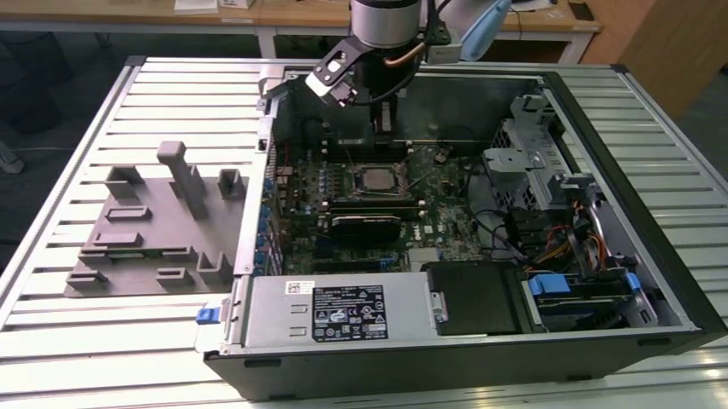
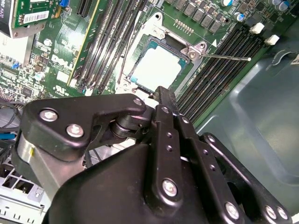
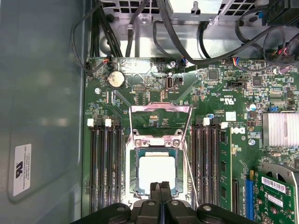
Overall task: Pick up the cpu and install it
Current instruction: 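Close the cpu cover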
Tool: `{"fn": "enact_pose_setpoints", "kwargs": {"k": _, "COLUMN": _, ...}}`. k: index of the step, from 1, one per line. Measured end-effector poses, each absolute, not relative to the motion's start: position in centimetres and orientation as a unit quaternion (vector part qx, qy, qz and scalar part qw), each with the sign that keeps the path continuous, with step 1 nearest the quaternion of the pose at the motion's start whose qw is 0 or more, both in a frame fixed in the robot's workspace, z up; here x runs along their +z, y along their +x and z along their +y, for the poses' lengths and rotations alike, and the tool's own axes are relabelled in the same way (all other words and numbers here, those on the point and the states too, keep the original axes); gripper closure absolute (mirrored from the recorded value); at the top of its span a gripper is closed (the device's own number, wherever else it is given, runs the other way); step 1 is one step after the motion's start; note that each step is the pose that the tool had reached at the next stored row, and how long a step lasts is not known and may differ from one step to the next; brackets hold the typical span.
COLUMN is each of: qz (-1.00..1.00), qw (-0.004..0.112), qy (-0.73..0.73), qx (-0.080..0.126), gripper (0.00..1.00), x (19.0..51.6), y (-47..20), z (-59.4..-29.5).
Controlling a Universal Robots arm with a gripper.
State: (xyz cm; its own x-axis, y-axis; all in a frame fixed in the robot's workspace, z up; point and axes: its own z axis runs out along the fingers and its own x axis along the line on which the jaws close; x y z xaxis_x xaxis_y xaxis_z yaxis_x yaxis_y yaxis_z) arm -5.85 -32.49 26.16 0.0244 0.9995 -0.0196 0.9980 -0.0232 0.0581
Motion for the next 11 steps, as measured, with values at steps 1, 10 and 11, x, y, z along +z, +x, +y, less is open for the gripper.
{"fn": "enact_pose_setpoints", "kwargs": {"k": 1, "qz": 0.698, "qw": 0.028, "qy": 0.715, "qx": 0.013, "gripper": 0.89, "x": 26.2, "y": -5.8, "z": -32.5}}
{"fn": "enact_pose_setpoints", "kwargs": {"k": 10, "qz": 0.698, "qw": 0.028, "qy": 0.715, "qx": 0.013, "gripper": 0.89, "x": 26.2, "y": -4.3, "z": -32.5}}
{"fn": "enact_pose_setpoints", "kwargs": {"k": 11, "qz": 0.698, "qw": 0.028, "qy": 0.715, "qx": 0.013, "gripper": 0.89, "x": 26.2, "y": -4.0, "z": -32.5}}
